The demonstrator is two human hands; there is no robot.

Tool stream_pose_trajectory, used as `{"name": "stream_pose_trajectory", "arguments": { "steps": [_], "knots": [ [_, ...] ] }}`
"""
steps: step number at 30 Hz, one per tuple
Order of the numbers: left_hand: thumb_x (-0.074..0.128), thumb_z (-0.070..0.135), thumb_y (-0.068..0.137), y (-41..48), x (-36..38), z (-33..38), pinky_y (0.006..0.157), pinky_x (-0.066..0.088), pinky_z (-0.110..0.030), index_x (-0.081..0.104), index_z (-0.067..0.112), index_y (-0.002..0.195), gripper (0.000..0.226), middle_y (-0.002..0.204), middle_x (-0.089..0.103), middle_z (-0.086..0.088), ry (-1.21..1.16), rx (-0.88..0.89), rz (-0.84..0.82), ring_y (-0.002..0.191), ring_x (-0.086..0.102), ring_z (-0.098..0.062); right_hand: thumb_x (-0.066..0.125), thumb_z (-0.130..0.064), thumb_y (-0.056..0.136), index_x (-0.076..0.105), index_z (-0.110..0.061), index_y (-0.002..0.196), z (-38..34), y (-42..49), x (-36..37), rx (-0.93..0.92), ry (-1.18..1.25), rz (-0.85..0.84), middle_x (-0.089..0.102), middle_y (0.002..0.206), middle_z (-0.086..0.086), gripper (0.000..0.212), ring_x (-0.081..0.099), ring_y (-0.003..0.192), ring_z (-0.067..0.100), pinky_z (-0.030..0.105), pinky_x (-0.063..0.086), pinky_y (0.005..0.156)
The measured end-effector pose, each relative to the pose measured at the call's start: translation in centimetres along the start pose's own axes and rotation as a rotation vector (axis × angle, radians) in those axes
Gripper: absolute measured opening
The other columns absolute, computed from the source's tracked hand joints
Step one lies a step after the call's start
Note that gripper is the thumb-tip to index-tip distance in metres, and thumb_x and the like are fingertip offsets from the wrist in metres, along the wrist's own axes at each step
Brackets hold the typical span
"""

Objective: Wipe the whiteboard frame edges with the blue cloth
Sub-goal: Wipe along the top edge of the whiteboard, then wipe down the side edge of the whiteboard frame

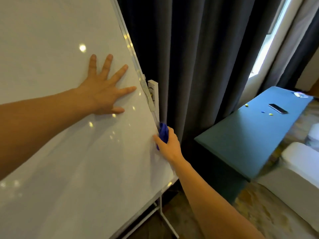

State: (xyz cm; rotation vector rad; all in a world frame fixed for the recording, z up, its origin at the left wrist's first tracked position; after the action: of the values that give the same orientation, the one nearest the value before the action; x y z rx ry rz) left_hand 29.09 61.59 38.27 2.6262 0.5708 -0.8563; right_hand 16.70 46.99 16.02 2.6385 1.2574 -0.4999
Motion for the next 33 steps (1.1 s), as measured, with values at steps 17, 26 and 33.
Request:
{"name": "stream_pose_trajectory", "arguments": {
  "steps": [17,26,33],
  "knots": [
    [0.059,0.057,0.08,-13.5,4.7,22.8,0.106,0.016,-0.077,0.014,0.023,0.155,0.094,0.162,-0.002,-0.021,-0.617,-0.883,-0.154,0.143,-0.009,-0.056,0.039,-0.062,0.094,0.008,-0.033,0.156,-3.2,-0.2,1.3,-1.541,-1.005,-0.384,-0.002,0.166,0.01,0.074,-0.005,0.15,0.039,0.059,0.003,0.12],
    [0.046,0.058,0.087,-12.3,4.9,36.0,0.114,0.015,-0.067,-0.01,0.023,0.154,0.094,0.16,-0.021,-0.018,-0.972,-1.577,-0.304,0.145,-0.014,-0.05,0.041,-0.059,0.094,0.03,-0.025,0.153,6.4,-2.5,-0.5,-2.138,-1.179,-0.974,0.007,0.165,0.009,0.069,-0.005,0.15,0.037,0.054,-0.003,0.121],
    [0.036,0.079,0.078,-12.1,6.4,39.0,0.119,0.004,-0.058,-0.005,0.016,0.155,0.108,0.16,-0.018,-0.02,-1.124,-1.922,-0.093,0.146,-0.02,-0.043,0.036,-0.06,0.095,0.019,-0.028,0.155,-3.5,0.1,2.9,-2.197,-1.236,-0.785,0.008,0.165,0.012,0.071,-0.004,0.149,0.041,0.059,0.004,0.119]
  ]
}}
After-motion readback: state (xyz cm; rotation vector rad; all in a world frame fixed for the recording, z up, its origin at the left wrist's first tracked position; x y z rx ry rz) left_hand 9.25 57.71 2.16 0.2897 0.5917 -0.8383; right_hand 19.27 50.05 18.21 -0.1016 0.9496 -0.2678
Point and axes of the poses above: each hand's wrist, its own y-axis towards the middle knuckle, its own x-axis out of the palm, z = x × y, the point moved 9 cm from there along y, towards the middle knuckle
